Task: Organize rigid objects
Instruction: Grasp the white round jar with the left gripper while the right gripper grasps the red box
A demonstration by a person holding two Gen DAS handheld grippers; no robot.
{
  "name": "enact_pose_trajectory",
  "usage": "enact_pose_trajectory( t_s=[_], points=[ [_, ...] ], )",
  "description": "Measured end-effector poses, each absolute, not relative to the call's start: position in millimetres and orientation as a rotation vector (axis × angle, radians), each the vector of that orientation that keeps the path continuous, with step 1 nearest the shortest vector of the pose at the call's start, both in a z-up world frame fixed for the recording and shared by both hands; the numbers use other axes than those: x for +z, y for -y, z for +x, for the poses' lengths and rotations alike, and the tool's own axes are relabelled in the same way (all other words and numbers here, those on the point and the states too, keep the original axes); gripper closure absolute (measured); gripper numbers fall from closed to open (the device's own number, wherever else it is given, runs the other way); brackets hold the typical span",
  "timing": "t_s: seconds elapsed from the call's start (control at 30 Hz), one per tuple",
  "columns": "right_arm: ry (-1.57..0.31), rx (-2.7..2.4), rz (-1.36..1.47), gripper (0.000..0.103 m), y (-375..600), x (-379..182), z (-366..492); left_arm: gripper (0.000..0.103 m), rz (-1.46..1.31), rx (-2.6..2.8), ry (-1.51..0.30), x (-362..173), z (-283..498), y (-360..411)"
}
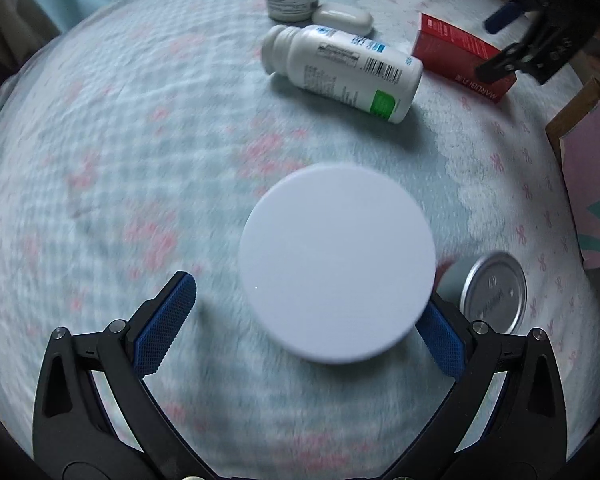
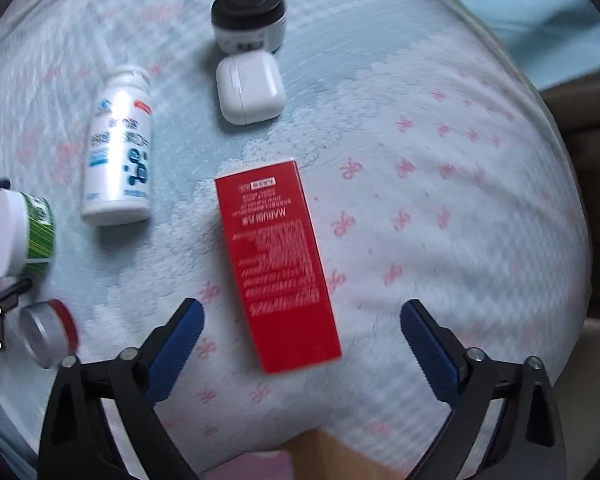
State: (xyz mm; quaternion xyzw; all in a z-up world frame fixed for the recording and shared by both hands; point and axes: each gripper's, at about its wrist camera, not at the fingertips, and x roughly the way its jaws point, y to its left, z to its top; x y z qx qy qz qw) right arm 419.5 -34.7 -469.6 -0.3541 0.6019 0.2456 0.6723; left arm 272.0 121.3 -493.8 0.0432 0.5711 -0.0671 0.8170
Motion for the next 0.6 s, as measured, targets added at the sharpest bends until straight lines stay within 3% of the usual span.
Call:
enact_pose_trajectory(
  t_s=[0.17,0.3,0.4,0.6],
  points=[
    [-1.391,0.579,-0.831,0.024,26.5,-485.5,427.6,0.01,0.106,-0.158,-1.221,-496.8,286.3,-112.9],
    [-1.42,0.608,-0.837,0.041,21.1,-494.5,431.6,0.035,0.096,-0.19,-1.237,-499.6,290.3,-108.2],
    [-1.434,0.625,-0.83,0.06,17.7,-497.5,432.0,0.035,0.121,-0.189,-1.231,-498.1,289.4,-101.5],
    [-1.419,0.629,-0.845,0.063,11.4,-497.0,428.1,0.035,0.104,-0.192,-1.236,-496.2,287.2,-102.9]
  ],
)
